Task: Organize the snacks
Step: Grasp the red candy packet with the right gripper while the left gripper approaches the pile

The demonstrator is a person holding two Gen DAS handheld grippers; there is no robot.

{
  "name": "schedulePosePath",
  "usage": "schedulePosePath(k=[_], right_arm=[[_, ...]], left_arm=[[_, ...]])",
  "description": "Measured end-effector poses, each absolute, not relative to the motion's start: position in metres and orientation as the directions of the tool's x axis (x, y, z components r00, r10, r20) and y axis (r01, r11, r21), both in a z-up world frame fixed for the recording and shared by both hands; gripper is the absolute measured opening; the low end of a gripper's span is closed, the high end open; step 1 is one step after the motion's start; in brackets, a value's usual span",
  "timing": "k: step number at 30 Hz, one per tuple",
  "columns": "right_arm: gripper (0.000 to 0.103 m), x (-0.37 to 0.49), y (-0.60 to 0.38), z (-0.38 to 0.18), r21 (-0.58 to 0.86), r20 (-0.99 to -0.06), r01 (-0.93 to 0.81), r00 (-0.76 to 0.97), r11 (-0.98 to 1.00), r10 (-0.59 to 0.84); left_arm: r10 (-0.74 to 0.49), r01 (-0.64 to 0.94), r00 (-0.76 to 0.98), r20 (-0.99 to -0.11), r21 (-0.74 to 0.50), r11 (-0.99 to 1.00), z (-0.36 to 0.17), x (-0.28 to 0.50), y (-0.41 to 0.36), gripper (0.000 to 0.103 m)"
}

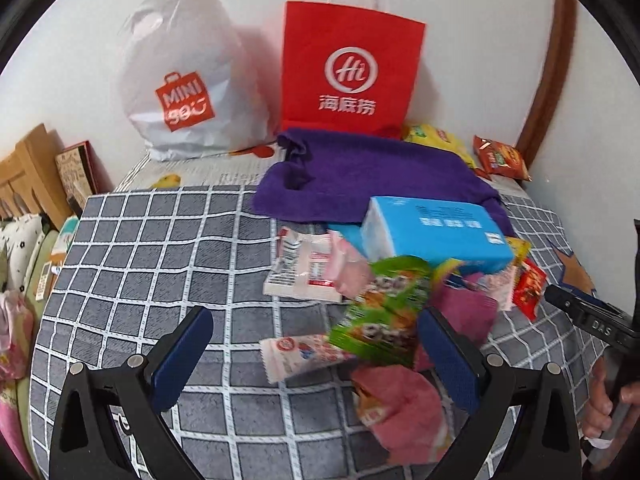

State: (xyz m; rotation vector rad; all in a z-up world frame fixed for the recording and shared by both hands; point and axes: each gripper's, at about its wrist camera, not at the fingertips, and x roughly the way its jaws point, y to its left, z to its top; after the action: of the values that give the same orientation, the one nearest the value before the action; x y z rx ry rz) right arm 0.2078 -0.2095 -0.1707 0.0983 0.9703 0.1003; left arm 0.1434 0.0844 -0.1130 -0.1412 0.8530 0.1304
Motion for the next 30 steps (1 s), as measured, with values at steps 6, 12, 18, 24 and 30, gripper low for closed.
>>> schedulePosePath(k=[6,12,18,24,30], right_arm=[[0.062,0.239,-0.204,-0.198,0.126,-0.845,0.01,0.526,0.992,0.102],[0.044,0.245,-0.204,-0.207,0.14,-0.843,0.015,0.526,0.99,0.111],[0.044,0.22,-0.206,-0.191,0.066,-0.838,-0.045,0.54,0.997,0.079],[0.044,0.192,-0.209,-0.194,0.085,-0.838,-0.113,0.529,0.99,0.133],[0.045,0.189,-0.202,-0.211,0.11,-0.821,-0.127,0.547,0.986,0.162]], left_arm=[[0.087,-0.208,0.629,-0.772,-0.059,0.976,-0.126,0.152,0.105,0.102],[0.056,-0.235,0.615,-0.786,-0.115,0.965,-0.134,0.156,0.126,0.102],[0.023,-0.223,0.609,-0.793,-0.143,0.964,-0.138,0.156,0.132,0.102],[0.025,-0.207,0.577,-0.816,-0.116,0.971,-0.148,0.158,0.127,0.102],[-0.058,-0.147,0.529,-0.847,-0.159,0.976,-0.169,0.168,0.116,0.097]])
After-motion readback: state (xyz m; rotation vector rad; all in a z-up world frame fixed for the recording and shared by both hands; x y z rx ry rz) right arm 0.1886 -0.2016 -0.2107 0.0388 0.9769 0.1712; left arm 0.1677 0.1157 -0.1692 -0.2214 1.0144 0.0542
